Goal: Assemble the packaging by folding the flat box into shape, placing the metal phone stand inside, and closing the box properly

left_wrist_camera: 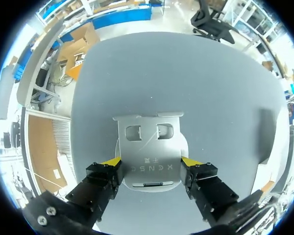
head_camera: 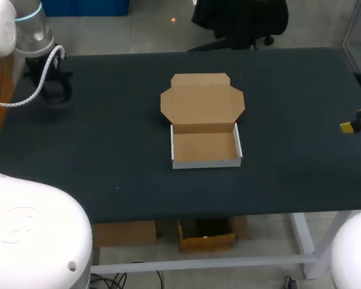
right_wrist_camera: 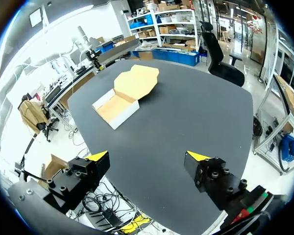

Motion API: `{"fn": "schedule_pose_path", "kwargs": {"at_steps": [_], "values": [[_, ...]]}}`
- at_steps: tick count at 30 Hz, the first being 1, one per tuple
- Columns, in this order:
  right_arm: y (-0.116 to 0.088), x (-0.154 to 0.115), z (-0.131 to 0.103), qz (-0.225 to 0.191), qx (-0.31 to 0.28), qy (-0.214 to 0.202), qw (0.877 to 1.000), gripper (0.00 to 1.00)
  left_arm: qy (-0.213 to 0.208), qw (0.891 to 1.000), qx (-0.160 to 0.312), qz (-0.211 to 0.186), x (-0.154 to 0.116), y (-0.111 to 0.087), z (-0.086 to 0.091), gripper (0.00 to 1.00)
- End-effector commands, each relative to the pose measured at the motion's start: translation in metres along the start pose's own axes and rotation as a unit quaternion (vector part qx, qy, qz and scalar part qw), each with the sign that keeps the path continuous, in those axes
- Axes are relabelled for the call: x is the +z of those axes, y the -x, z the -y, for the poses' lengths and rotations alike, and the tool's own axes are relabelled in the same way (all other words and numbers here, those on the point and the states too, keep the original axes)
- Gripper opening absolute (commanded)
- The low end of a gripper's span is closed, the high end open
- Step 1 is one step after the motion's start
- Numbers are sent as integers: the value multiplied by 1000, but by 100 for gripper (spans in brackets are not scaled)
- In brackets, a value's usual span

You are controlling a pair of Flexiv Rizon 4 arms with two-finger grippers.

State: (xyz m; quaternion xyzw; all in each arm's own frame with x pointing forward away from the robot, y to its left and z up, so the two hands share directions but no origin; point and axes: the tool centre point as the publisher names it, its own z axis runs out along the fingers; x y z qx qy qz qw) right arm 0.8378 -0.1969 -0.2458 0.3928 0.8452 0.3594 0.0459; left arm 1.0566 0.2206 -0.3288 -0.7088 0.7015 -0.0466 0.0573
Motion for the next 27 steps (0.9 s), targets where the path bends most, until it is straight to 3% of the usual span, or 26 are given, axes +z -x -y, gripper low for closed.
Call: {"fn": "schedule_pose_path", "kwargs": {"at_steps": [1,2,16,27], "values": [[-1,-2,5,-17,-21,-5,1000,100,-12,1000,9,6,-9,-10,-10,0],[-2,0,5,-13,-30,-19,999,100,-11,1000,15,3,-10,-12,-11,0],[-2,0,5,-13,-30,-19,999,100,-16,999,37,5,-20,-29,-25,0],[-9,10,-1,-19,-144,21,989,100,-18,998,55,6,-30,-46,-33,0]]}}
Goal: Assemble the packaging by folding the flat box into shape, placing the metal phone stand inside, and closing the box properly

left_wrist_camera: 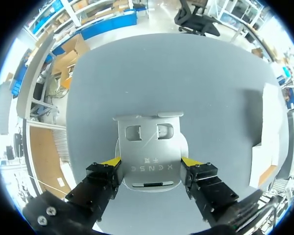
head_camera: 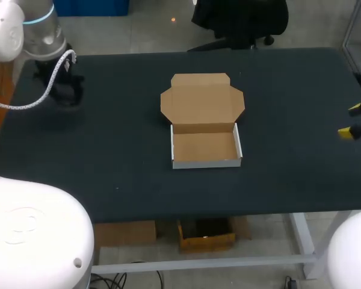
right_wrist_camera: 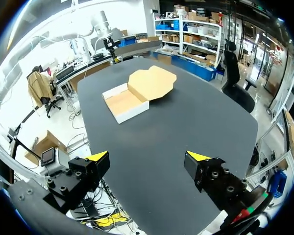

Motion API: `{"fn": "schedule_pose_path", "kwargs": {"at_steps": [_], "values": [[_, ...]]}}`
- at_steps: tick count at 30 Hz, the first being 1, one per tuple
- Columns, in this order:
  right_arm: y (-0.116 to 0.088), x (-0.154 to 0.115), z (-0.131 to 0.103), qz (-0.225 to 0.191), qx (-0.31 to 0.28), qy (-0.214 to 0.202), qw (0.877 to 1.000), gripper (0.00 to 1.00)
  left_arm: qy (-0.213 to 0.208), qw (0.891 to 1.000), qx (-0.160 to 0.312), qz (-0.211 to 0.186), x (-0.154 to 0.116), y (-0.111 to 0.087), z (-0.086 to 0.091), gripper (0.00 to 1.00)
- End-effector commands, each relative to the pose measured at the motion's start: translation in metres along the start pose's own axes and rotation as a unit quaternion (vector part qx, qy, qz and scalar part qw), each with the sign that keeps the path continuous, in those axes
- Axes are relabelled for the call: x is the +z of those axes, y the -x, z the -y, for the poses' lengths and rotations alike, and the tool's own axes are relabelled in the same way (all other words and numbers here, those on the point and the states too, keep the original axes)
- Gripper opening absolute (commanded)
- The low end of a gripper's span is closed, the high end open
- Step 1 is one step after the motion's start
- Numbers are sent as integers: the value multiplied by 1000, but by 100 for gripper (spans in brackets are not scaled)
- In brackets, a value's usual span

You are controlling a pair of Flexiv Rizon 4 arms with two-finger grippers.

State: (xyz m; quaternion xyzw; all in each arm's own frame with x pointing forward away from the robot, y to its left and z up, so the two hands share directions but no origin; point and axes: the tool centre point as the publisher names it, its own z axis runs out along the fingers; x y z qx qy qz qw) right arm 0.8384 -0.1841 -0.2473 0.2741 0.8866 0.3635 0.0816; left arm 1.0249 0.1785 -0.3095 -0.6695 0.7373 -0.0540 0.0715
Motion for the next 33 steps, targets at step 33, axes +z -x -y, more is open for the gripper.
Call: {"fn": "schedule_pose_path", "kwargs": {"at_steps": [33], "values": [[-14,34,11,-66,-127,-58,988,100,-14,999,44,9,-32,-46,-29,0]]}}
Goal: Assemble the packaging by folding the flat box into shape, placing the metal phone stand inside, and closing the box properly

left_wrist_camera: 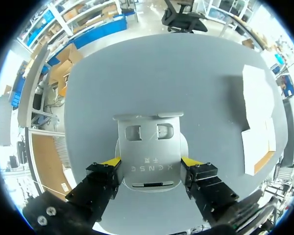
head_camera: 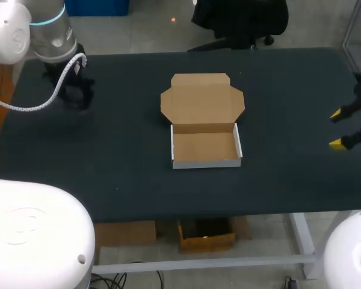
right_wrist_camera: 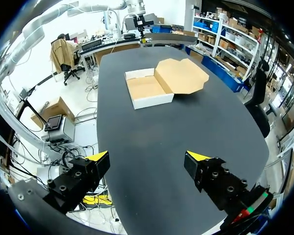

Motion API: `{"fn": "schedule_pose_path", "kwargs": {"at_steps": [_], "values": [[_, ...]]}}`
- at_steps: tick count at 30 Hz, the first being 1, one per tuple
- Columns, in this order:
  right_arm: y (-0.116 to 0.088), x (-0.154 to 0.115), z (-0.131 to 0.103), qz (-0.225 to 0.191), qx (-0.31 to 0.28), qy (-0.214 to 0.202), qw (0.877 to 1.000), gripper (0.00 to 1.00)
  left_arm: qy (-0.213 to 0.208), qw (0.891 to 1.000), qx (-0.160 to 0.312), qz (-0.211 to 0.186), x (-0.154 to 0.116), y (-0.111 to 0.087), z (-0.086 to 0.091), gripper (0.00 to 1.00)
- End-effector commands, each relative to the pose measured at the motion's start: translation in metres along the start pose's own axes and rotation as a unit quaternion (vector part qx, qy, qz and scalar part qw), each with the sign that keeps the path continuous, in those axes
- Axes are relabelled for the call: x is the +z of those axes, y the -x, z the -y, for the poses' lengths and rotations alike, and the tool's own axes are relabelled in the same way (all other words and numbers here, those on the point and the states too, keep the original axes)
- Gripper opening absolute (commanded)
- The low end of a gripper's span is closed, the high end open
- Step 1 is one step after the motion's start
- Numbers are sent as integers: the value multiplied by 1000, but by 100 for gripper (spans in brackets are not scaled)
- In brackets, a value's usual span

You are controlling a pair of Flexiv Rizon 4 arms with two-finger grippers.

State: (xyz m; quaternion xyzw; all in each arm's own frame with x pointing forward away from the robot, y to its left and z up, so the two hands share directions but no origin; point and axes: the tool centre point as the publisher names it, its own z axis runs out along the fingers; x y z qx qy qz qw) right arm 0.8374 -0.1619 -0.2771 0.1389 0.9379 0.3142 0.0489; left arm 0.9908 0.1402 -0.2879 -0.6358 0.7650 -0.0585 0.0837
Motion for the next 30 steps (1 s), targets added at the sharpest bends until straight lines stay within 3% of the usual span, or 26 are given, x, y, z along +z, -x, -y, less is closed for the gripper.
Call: {"fn": "schedule_pose_path", "kwargs": {"at_steps": [1,18,30], "values": [[-3,1,2,3,-1,2,1000,100,-1,1000,2,8,-5,-7,-3,0],[-3,1,2,3,-1,2,1000,100,-7,999,41,1,-28,-54,-15,0],[-3,1,2,3,-1,2,1000,100,16,995,95,-25,-38,-116,-25,0]]}}
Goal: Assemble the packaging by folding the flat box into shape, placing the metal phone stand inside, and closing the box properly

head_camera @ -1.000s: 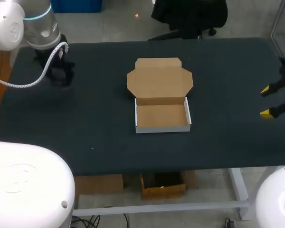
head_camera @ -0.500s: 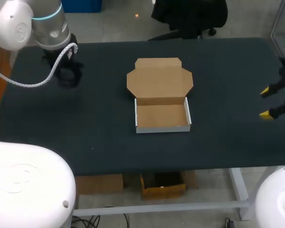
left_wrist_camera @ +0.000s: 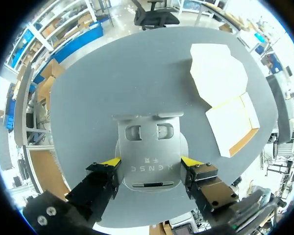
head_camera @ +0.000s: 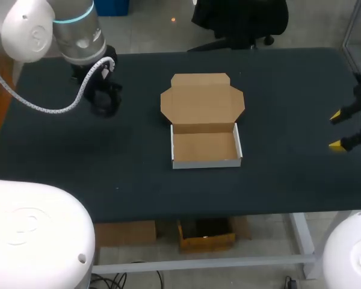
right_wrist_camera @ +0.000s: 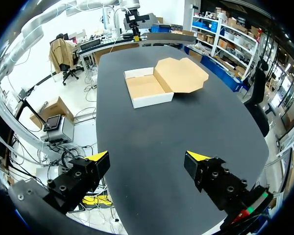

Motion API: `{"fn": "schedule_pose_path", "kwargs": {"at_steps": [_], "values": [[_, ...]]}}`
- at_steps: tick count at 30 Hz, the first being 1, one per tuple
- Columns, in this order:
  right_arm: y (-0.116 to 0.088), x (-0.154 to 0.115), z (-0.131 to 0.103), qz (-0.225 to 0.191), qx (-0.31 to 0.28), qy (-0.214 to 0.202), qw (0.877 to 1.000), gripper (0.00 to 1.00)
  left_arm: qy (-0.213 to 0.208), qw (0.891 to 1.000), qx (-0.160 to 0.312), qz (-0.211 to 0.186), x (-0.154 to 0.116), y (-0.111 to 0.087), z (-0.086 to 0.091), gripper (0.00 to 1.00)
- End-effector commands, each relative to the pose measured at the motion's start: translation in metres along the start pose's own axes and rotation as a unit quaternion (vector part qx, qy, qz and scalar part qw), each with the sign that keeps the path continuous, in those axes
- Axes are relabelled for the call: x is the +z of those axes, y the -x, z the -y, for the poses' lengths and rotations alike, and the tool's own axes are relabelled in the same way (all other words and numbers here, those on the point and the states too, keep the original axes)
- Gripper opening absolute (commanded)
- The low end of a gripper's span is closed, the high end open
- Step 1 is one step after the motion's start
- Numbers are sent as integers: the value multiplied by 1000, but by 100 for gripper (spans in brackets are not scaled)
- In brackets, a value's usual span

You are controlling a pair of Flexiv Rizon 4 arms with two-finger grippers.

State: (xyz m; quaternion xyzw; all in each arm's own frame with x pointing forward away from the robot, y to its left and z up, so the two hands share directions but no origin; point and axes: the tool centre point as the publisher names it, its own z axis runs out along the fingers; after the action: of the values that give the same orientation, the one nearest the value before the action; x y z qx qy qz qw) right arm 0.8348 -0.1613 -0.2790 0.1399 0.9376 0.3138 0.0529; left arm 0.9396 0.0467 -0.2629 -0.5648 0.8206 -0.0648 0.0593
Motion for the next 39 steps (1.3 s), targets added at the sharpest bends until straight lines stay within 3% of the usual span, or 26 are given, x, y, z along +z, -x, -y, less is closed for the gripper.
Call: {"fn": "schedule_pose_path", "kwargs": {"at_steps": [1,10,18,39], "values": [[0,-1,1,-1,-1,2,1000,100,10,1000,9,7,-1,-21,5,0],[0,-1,1,-1,-1,2,1000,100,8,1000,24,7,-4,-53,14,0],[0,-1,1,-1,-1,2,1000,100,7,998,57,0,-10,-84,9,0],[0,-1,1,-1,-1,2,1000,100,20,992,127,0,18,-173,12,0]]}}
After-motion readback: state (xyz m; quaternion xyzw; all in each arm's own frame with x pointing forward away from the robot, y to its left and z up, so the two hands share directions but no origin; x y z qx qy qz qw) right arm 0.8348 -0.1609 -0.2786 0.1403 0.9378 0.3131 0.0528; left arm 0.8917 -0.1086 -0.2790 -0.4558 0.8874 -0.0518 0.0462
